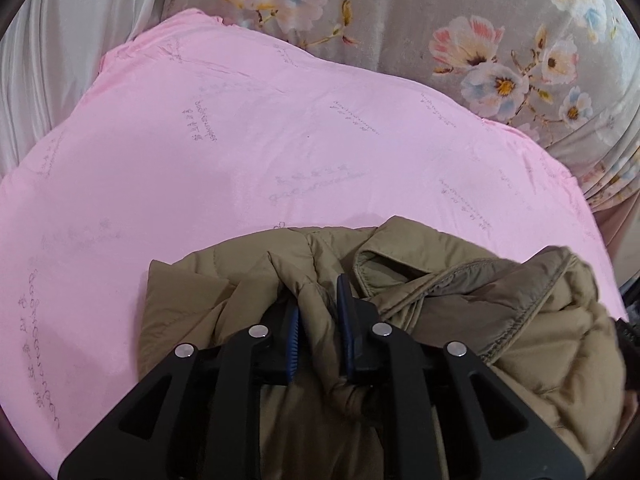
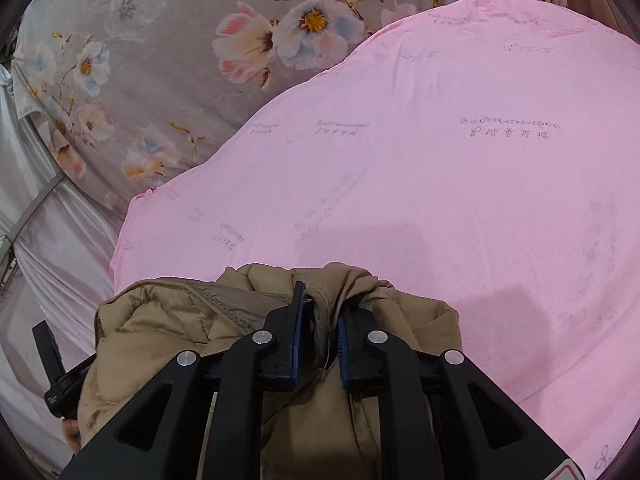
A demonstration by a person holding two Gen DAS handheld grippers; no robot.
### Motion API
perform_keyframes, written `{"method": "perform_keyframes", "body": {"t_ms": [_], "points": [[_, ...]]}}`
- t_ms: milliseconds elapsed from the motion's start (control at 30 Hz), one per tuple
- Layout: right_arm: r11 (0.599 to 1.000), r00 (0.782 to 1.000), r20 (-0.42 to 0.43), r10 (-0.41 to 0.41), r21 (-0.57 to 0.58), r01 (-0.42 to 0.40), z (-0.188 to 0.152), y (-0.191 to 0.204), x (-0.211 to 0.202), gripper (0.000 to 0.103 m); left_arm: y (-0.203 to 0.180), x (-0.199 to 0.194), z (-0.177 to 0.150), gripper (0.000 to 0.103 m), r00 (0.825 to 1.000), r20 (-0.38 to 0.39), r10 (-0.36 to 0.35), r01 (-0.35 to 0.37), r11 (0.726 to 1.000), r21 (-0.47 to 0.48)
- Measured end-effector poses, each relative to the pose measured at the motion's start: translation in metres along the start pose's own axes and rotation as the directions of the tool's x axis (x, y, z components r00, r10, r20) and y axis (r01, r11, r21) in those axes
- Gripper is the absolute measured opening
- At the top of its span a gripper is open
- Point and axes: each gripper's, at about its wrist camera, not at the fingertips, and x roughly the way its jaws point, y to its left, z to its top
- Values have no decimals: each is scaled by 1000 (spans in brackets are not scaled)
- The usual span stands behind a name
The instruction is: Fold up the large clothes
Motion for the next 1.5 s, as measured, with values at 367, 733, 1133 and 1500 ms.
{"method": "perform_keyframes", "body": {"t_ms": [367,733,1133,1500], "points": [[972,987,156,-46,-219,80,-8,65,-102,28,-5,-127,2,75,984,177,7,-24,995,95],[870,985,-110,-131,-489,61,-27,168,31,6,-71,-4,21,36,989,-39,144,-131,963,235],[946,957,-95,-275,-206,251,16,45,45,0,-26,48,31,37,977,-48,210,-200,967,158],[962,970,-88,-226,-176,208,6,40,54,0,-19,56,23,40,983,-25,182,-178,977,115]]}}
